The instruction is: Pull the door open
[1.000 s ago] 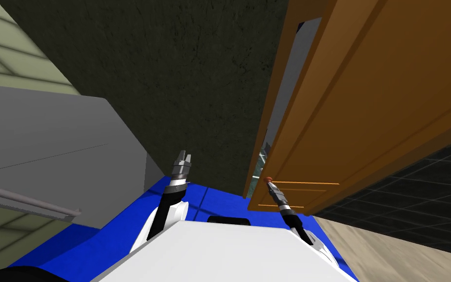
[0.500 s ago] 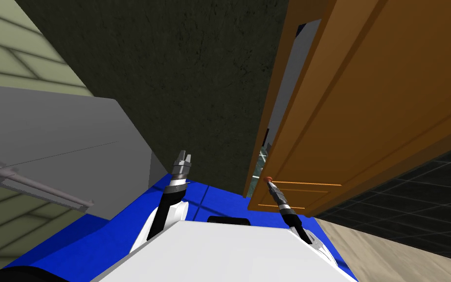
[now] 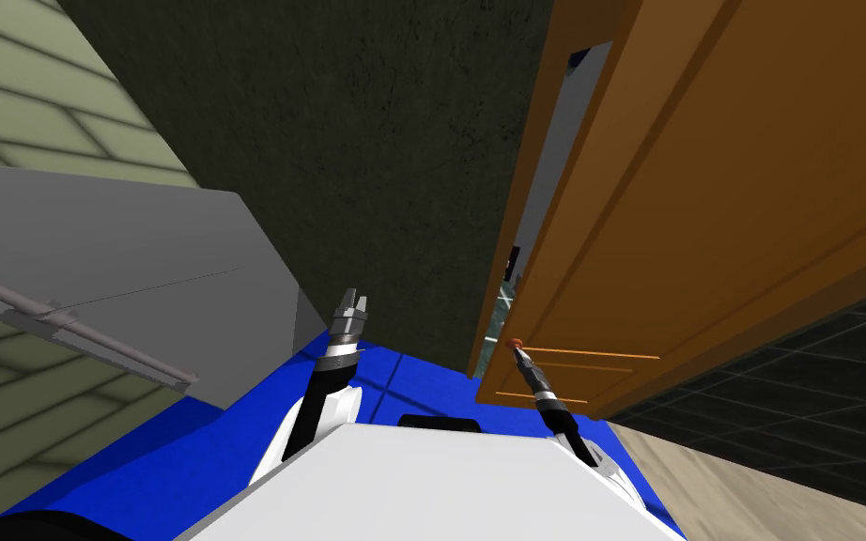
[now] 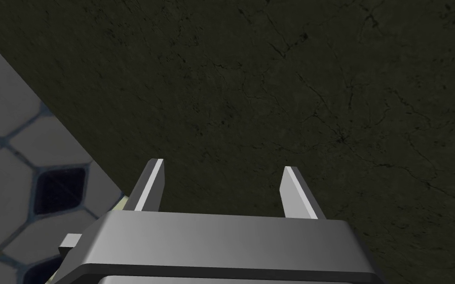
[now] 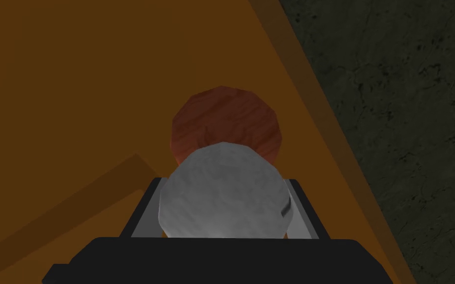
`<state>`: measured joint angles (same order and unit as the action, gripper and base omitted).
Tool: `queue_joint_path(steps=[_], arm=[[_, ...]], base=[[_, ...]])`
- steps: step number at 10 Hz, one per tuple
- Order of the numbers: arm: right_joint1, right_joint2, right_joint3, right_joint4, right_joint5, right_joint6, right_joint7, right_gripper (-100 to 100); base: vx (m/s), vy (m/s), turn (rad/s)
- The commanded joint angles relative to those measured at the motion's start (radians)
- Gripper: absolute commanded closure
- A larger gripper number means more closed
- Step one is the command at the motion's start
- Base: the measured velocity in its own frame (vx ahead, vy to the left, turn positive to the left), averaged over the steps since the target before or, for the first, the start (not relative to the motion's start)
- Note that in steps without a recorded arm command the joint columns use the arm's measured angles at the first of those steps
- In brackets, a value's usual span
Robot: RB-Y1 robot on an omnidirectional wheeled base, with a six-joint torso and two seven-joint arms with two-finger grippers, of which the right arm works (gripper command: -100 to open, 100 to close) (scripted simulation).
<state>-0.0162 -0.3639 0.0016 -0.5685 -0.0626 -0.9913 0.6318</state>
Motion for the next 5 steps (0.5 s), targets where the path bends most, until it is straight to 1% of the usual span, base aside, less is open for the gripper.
queue_joint_path(steps=[1, 2, 4, 5], arm=[[-0.001, 0.001, 0.002, -0.001, -0.014, 0.003, -0.05, 100], [-0.001, 0.001, 0.002, -0.001, -0.014, 0.003, -0.065, 100], [-0.003, 0.003, 0.006, -0.003, -0.032, 0.007, -0.126, 100], [-0.003, 0.003, 0.006, -0.003, -0.032, 0.007, -0.142, 100]], base=[[-0.041, -0.029, 0.077], [-0.034, -0.021, 0.039], [-0.036, -0.018, 0.067], [-0.034, -0.025, 0.033]])
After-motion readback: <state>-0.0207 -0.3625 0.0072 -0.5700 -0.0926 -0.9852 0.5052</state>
